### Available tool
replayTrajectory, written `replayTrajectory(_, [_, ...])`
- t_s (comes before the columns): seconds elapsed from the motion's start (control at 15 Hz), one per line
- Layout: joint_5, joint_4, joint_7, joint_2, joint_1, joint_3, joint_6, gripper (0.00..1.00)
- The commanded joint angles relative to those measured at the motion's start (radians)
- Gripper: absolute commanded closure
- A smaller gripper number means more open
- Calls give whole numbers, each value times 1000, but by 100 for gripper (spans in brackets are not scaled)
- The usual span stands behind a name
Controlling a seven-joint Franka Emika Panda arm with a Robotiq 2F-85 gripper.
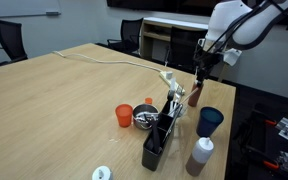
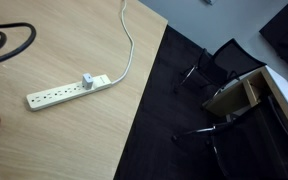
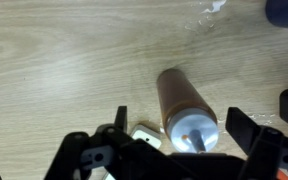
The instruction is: Pick the sauce bottle and move it to the left on the table
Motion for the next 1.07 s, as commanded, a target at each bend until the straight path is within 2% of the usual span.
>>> replayTrajectory(0.0, [0, 37, -16, 50, -19, 10, 20, 0])
replayTrajectory(0.13, [56, 50, -67, 72, -27, 20, 21, 0])
replayTrajectory(0.8, [179, 66, -203, 115, -49, 35, 19, 1])
replayTrajectory(0.87, [182, 66, -211, 115, -50, 36, 20, 16])
replayTrajectory(0.93, [183, 65, -217, 115, -51, 37, 20, 26])
replayTrajectory(1.0, [181, 65, -221, 115, -51, 36, 23, 29])
